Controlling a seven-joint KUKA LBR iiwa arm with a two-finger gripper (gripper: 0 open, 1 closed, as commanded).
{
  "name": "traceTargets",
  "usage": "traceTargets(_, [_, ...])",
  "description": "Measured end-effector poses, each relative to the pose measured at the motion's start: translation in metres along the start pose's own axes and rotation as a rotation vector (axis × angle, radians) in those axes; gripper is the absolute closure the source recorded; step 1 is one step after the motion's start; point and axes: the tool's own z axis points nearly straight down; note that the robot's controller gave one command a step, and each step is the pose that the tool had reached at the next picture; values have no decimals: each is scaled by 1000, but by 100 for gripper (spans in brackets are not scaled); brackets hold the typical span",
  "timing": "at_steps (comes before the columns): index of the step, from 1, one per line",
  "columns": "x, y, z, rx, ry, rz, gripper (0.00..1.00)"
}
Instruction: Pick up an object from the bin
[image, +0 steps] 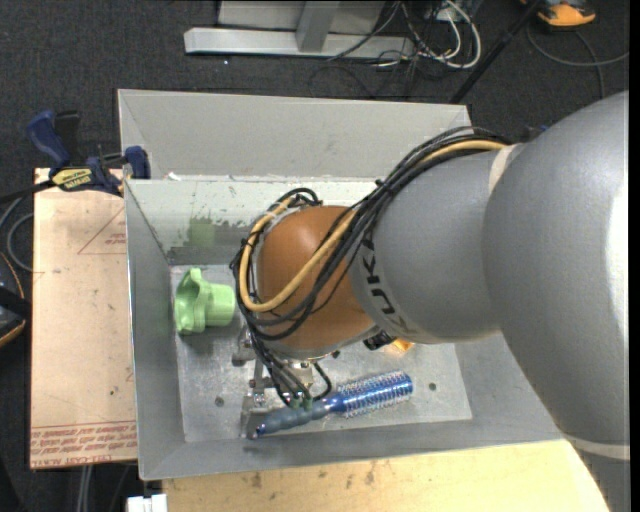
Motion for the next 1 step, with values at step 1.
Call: traceTargets(1, [0,-119,17,3,-5,-70,0])
